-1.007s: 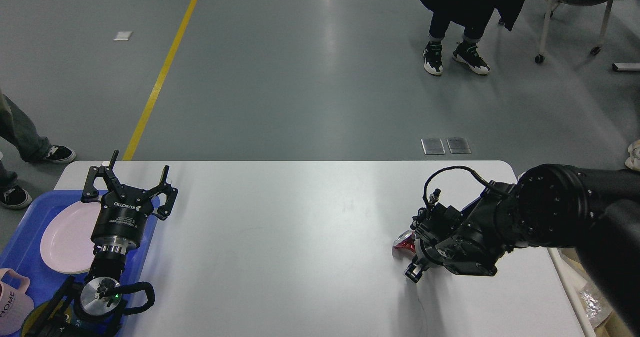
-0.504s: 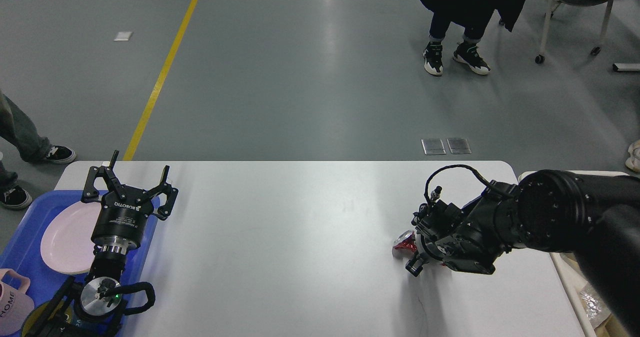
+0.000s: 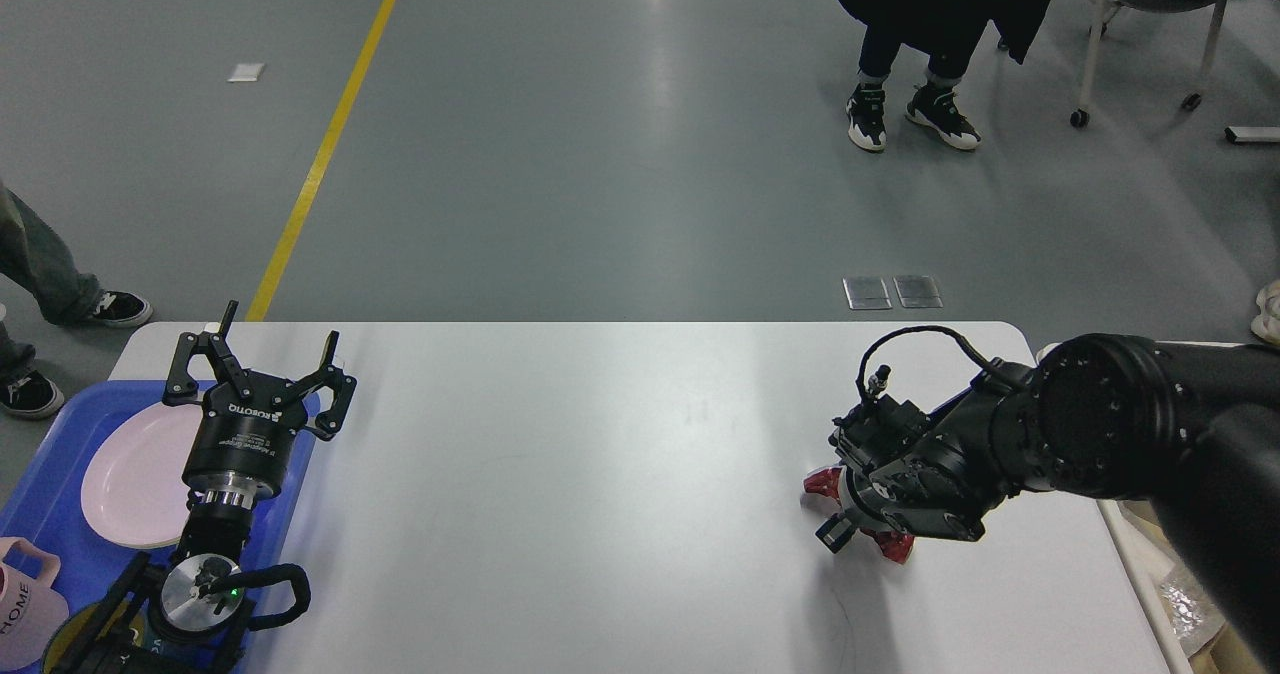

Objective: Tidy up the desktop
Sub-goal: 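Close the right gripper on the red wrapper, then lift the red wrapper and carry it over the bin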

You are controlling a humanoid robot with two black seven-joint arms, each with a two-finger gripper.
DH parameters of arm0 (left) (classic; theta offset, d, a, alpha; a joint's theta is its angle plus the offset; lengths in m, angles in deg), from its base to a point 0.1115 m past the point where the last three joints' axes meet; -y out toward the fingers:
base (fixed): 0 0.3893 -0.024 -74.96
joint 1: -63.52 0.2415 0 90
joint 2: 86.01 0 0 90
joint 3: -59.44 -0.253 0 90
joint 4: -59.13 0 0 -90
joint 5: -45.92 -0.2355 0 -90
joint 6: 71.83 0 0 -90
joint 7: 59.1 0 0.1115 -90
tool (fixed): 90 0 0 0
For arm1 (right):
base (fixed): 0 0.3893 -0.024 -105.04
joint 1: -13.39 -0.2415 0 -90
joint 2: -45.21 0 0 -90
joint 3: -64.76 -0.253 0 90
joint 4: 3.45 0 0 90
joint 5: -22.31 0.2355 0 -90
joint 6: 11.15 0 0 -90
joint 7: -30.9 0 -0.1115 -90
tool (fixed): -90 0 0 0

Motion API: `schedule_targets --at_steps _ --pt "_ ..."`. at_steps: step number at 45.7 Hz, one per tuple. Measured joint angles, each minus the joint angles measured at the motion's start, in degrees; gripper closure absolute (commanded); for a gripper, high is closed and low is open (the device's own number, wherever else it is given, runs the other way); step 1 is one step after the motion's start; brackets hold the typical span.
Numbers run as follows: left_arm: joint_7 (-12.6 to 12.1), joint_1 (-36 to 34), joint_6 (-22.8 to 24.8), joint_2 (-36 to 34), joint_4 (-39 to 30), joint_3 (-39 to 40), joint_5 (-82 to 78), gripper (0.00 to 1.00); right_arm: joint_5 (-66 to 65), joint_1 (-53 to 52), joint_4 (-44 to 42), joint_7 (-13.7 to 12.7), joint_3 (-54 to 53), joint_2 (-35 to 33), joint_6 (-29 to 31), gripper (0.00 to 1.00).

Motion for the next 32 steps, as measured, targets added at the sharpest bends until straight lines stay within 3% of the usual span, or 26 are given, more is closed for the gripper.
schedule_targets --at_steps 7,14,32 --pt "-0.1 0.0 0.0 0.0 0.0 0.0 0.0 0.04 5.4 -3.6 2.5 0.2 -0.2 -0.7 0.5 1.00" --pt "-0.1 0.0 0.0 0.0 0.0 0.0 0.0 0.04 13.1 -13.0 10.8 0.4 -0.2 -2.9 3.0 1.00" --pt "-0.1 0.0 0.0 0.0 0.0 0.0 0.0 0.04 30.2 -38.0 26.0 0.0 0.9 -10.3 16.9 1.00"
